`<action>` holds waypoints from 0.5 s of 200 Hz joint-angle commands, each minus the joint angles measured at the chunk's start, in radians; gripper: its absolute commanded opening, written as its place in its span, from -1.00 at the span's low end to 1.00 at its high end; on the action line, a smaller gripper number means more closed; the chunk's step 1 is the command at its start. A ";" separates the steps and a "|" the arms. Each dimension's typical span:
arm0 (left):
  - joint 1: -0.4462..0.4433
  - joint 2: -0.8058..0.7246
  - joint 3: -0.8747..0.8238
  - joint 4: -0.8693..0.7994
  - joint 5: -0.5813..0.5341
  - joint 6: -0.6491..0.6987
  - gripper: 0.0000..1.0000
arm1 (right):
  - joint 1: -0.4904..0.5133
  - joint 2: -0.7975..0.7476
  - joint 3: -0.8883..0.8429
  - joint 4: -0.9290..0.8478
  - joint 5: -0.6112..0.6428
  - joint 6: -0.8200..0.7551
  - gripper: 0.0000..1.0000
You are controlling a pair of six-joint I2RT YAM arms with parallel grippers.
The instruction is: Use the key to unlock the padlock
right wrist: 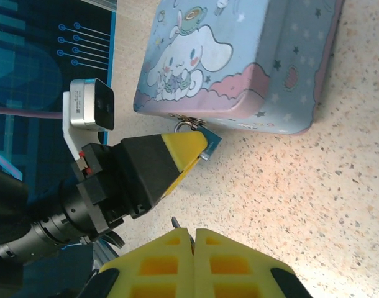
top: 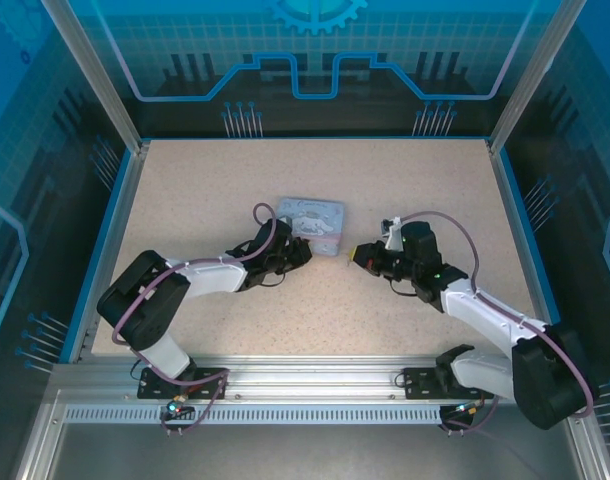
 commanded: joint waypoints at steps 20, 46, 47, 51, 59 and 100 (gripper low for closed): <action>0.010 -0.048 -0.001 0.032 0.071 -0.075 -1.00 | 0.023 0.013 -0.020 0.189 0.041 0.035 -1.00; 0.026 -0.059 -0.007 0.064 0.112 -0.141 -1.00 | 0.027 0.060 0.009 0.229 0.051 0.050 -1.00; 0.027 -0.059 -0.007 0.066 0.113 -0.144 -1.00 | 0.028 0.061 0.010 0.230 0.052 0.050 -1.00; 0.030 -0.060 -0.007 0.072 0.118 -0.156 -1.00 | 0.029 0.067 0.015 0.234 0.051 0.052 -1.00; 0.034 -0.061 -0.012 0.086 0.125 -0.184 -1.00 | 0.031 0.081 0.025 0.243 0.054 0.054 -1.00; 0.048 -0.063 -0.060 0.207 0.113 -0.338 -1.00 | 0.044 0.121 0.050 0.281 0.070 0.072 -1.00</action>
